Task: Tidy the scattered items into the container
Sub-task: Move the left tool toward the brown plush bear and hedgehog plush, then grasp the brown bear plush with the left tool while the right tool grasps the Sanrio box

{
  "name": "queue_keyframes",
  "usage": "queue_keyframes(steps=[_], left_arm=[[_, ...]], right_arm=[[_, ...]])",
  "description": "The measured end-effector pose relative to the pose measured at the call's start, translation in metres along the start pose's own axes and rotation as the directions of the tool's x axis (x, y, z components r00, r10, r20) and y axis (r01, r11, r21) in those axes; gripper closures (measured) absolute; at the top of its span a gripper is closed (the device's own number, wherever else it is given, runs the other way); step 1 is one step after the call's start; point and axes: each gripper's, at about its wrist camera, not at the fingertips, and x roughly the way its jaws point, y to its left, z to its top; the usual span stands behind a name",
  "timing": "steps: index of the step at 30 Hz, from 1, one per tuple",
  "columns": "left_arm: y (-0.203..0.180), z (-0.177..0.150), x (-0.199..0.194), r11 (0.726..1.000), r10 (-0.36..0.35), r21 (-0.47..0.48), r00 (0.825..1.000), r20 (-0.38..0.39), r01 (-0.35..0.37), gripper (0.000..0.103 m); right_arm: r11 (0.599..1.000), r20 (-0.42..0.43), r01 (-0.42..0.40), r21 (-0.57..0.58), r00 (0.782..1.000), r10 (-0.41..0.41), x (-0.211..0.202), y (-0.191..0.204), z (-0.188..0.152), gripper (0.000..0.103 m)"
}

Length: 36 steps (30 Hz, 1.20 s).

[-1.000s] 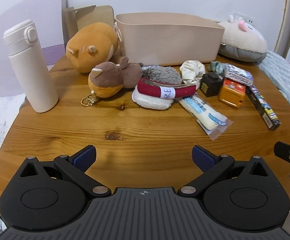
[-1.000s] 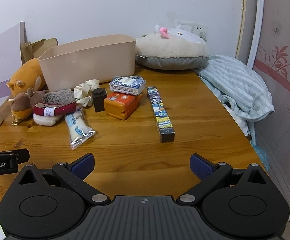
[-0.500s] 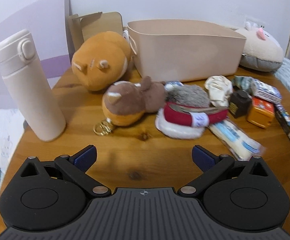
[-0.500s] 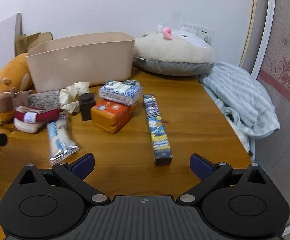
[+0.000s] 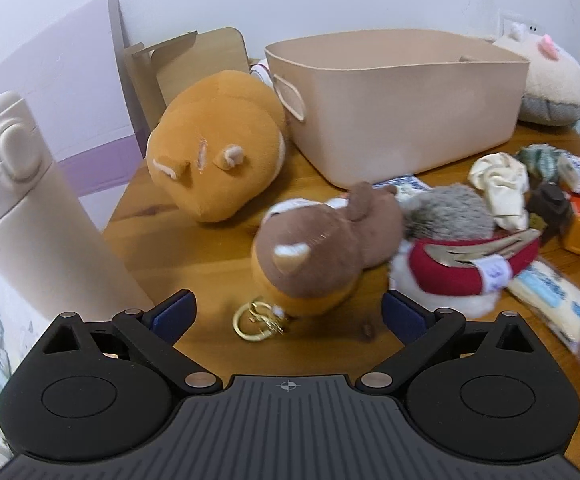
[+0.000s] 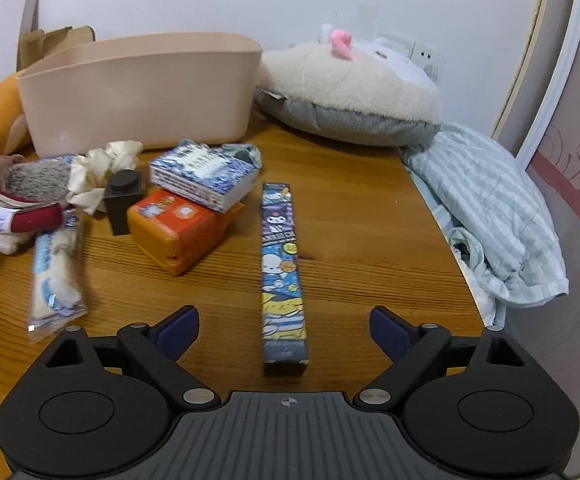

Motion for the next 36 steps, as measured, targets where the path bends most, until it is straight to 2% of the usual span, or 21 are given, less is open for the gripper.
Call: queue_keyframes(steps=[8,13,18,20,23,24,27,29,30,36], left_arm=[[0.008,0.012,0.029,0.998,-0.032,0.061,0.999,-0.007,0.032,0.005],[0.004,0.016,0.047,0.993,-0.067,0.092,0.998,-0.006,0.068,0.006],[0.004,0.018,0.056,0.987,-0.136,0.087,0.991,0.005,0.135,0.02],[0.004,0.019,0.057,0.983,-0.165,0.079,0.986,0.004,0.164,0.031],[0.003,0.02,0.058,0.981,-0.176,0.082,0.984,0.006,0.174,0.039],[0.003,0.021,0.059,0.981,-0.178,0.083,0.984,0.006,0.177,0.041],[0.002,0.021,0.057,0.981,-0.177,0.081,0.984,0.006,0.175,0.044],[0.003,0.021,0.057,0.981,-0.177,0.08,0.984,0.004,0.176,0.045],[0.004,0.022,0.056,0.981,-0.178,0.075,0.984,0.002,0.177,0.045],[0.009,0.017,0.045,0.984,-0.178,0.015,0.984,-0.009,0.178,0.047]], right_arm=[[1.0,-0.057,-0.003,-0.017,0.998,0.002,0.024,-0.009,0.007,0.01],[1.0,-0.058,-0.024,0.007,0.998,0.025,0.032,-0.014,0.012,0.01],[0.997,-0.053,-0.066,0.028,0.996,0.068,0.039,-0.017,0.016,0.015],[0.994,-0.052,-0.1,0.05,0.993,0.102,0.042,-0.019,0.017,0.021],[0.988,-0.045,-0.135,0.07,0.989,0.139,0.044,-0.021,0.018,0.033],[0.988,-0.043,-0.139,0.069,0.989,0.143,0.044,-0.02,0.018,0.035],[0.987,-0.032,-0.144,0.066,0.989,0.146,0.042,-0.018,0.018,0.05],[0.987,-0.024,-0.145,0.065,0.989,0.147,0.039,-0.017,0.018,0.076],[0.987,-0.022,-0.145,0.064,0.989,0.147,0.038,-0.017,0.018,0.082],[0.985,-0.021,-0.158,0.065,0.987,0.16,0.035,-0.017,0.015,0.082]])
